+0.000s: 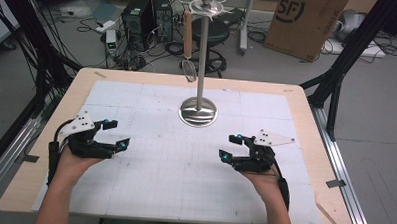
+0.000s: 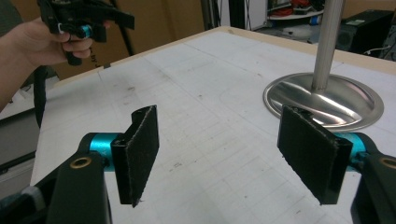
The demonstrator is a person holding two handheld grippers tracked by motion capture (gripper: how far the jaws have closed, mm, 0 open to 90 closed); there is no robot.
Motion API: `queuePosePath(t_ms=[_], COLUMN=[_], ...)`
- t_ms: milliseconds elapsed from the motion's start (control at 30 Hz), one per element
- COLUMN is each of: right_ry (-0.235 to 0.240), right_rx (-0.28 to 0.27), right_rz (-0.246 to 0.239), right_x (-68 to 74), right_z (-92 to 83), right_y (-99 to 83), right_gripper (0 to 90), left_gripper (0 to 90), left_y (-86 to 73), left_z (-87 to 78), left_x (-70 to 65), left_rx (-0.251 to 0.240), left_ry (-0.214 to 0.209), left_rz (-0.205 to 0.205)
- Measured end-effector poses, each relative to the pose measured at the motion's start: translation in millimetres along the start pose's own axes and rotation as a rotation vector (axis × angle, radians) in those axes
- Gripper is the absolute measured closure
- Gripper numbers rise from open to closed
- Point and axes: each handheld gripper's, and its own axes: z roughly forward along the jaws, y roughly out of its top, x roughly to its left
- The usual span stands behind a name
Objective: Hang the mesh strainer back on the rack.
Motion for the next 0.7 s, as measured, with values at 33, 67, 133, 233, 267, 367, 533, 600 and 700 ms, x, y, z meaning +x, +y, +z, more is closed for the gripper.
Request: queuePosePath(t_ms=[33, 67, 133, 233, 267, 367, 533, 600, 700], right_ry=[-0.004, -0.006, -0.012, -0.022, -0.026, -0.026, -0.041, -0.048, -0.052], right_rx=[-0.002, -0.001, 0.0, 0.002, 0.003, 0.009, 0.016, 0.009, 0.008], right_rz=[0.002, 0.003, 0.001, 0.009, 0.013, 0.01, 0.01, 0.012, 0.013], right_x=[-0.1, -0.5, -1.5, -2.7, -2.7, -2.4, -2.9, -3.9, -4.6], right_z=[-0.7, -1.3, -2.0, -2.0, -1.9, -1.1, -2.6, -3.9, -4.0], right_y=[0.1, 0.1, -0.3, -1.1, -1.2, -1.6, -3.2, -3.2, -3.3], right_gripper=[28.4, 28.2, 27.2, 25.2, 24.3, 22.8, 21.5, 21.0, 20.7], left_gripper=[18.7, 18.7, 18.5, 18.1, 18.0, 17.8, 17.6, 17.5, 17.3], left_y=[-0.6, -1.0, -1.7, -2.3, -2.5, -2.7, -3.0, -3.4, -3.3], left_z=[1.3, 2.6, 5.1, 7.4, 7.6, 8.4, 11.5, 13.3, 15.4], left_x=[-0.3, -0.5, -1.2, -2.2, -2.2, -1.4, -1.2, -2.8, -5.6], left_rx=[0.007, 0.011, 0.012, 0.018, 0.017, 0.01, 0.012, 0.021, 0.023], left_ry=[0.001, 0.001, -0.013, -0.023, -0.023, -0.029, -0.037, -0.038, -0.038], left_rz=[0.001, 0.001, -0.002, -0.001, -0.004, -0.006, -0.008, 0.001, 0.009])
